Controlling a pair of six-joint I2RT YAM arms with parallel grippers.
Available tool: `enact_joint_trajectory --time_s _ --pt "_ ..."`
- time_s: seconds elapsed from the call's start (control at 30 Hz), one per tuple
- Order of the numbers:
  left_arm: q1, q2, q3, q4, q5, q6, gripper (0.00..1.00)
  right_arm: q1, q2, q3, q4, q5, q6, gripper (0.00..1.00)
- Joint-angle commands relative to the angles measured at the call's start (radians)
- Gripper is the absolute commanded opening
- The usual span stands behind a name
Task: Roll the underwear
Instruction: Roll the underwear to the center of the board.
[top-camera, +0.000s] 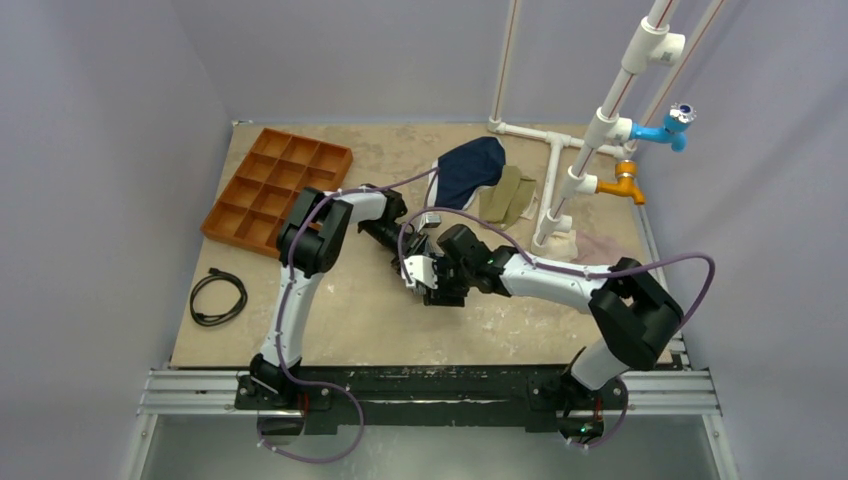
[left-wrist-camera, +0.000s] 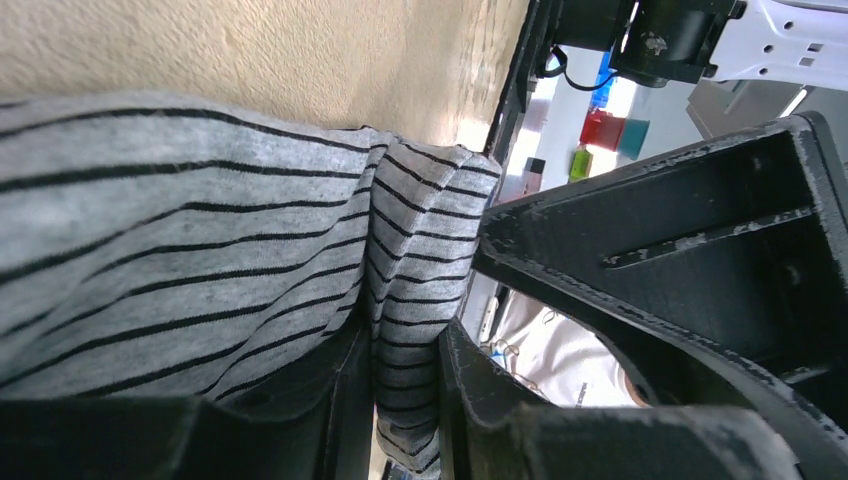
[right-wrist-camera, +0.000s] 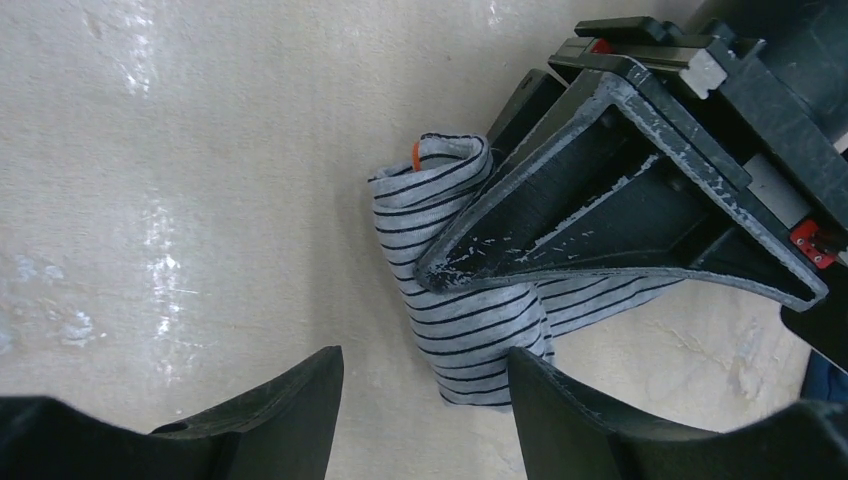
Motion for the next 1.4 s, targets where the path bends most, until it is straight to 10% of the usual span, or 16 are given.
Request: enact_joint_trajectory --time_s 0.0,0.43,0.77,0.9,1.37 --pt "0.007 0.019 0.025 -0.01 -0.003 0.024 0.0 0.021 0.023 0.034 0.08 0.065 -0.061 0.6" --pt "0.007 0.035 0.041 -0.035 0.008 0.038 0.0 0.045 0.139 0.049 0.138 0.103 -0.103 0.54" --pt "0.007 0.02 0.034 -0.025 -0.011 0.034 0.0 0.047 0.215 0.088 0.031 0.051 -0.069 0.17" --pt "0.008 -0.003 0.022 -0.009 -0.04 0.022 0.13 0.049 0.226 0.115 -0.081 0.0 -0.054 0.0" --pt "0.014 -0.115 -0.032 -0.03 -0.121 0.034 0.51 0.086 0.247 0.166 -0.329 -0.112 0.023 0.0"
